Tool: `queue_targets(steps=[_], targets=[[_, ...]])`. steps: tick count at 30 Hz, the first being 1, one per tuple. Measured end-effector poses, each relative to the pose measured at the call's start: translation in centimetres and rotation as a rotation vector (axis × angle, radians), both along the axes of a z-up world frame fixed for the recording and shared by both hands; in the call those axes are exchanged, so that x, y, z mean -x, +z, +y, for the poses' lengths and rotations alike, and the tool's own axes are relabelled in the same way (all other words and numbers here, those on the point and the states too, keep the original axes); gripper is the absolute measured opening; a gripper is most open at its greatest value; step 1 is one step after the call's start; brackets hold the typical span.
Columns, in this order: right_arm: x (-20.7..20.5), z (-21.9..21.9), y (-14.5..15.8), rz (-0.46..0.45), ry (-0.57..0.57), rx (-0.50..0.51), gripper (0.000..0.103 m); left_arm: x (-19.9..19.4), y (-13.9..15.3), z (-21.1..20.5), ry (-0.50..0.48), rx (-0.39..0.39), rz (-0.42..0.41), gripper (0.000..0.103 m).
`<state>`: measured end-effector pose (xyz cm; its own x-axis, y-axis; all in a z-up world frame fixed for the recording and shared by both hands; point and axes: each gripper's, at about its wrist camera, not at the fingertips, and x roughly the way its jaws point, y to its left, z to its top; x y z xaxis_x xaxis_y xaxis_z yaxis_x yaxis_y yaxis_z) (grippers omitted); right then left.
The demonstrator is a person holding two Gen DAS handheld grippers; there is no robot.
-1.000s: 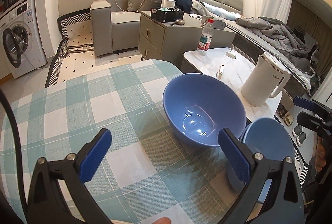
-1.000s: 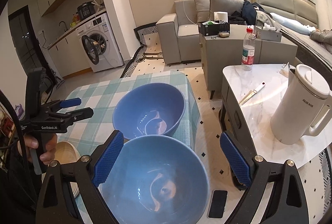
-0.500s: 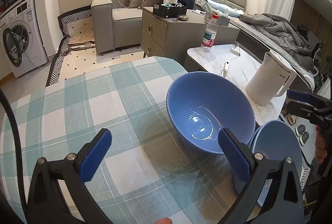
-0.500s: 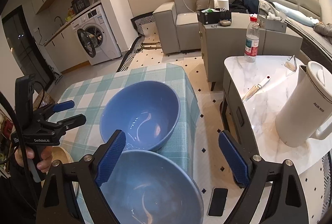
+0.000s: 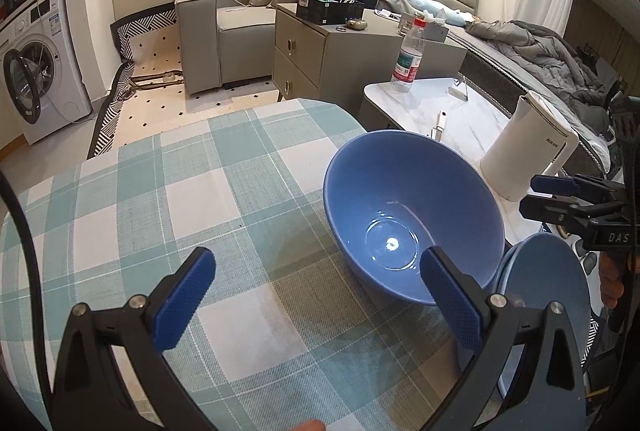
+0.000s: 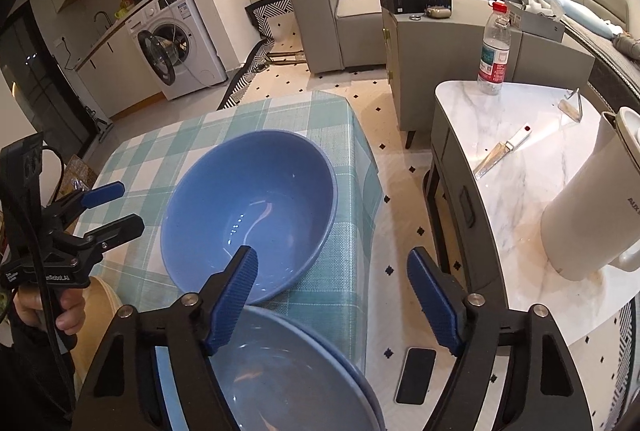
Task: Organize plates and bowls
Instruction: 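Close both tools on the rim of the remaining blue bowl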
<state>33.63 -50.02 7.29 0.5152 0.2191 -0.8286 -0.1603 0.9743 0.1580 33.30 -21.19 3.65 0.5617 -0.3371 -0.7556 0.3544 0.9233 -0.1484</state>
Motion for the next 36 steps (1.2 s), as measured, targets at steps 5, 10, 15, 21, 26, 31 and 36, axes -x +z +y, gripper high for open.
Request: queue_targets(steps=[5, 10, 15, 21, 26, 31, 36], targets=[[-0.9, 0.3, -1.1, 0.023, 0.009, 0.007, 0.069, -0.5, -0.5, -0.1, 0.007, 0.008, 0.021, 0.092], [-1.6, 0.4, -2.0, 0.048, 0.01, 0.0, 0.069, -0.6, -1.0, -0.5, -0.008, 0.0, 0.033, 0.088], [-2.2, 0.6, -2.4, 0.071, 0.021, 0.01, 0.064, -0.7, -1.6, -1.0, -0.029, -0.003, 0.043, 0.081], [-3.0, 1.0, -2.9, 0.099, 0.035, 0.008, 0.056, -1.1, -2.4, -1.5, -0.044, -0.003, 0.078, 0.062], [-3.5, 1.4, -3.6, 0.136, 0.04, -0.014, 0.049, -1.2, -2.6, -1.8, -0.052, 0.008, 0.086, 0.056], [-3.7, 1.6, -3.8, 0.143, 0.041, -0.006, 0.043, -1.4, -2.6, -2.0, -0.06, 0.017, 0.09, 0.048], [-3.8, 1.9, -3.9, 0.142, 0.059, -0.009, 0.039, -1.4, -2.6, -2.1, -0.067, 0.018, 0.094, 0.044]])
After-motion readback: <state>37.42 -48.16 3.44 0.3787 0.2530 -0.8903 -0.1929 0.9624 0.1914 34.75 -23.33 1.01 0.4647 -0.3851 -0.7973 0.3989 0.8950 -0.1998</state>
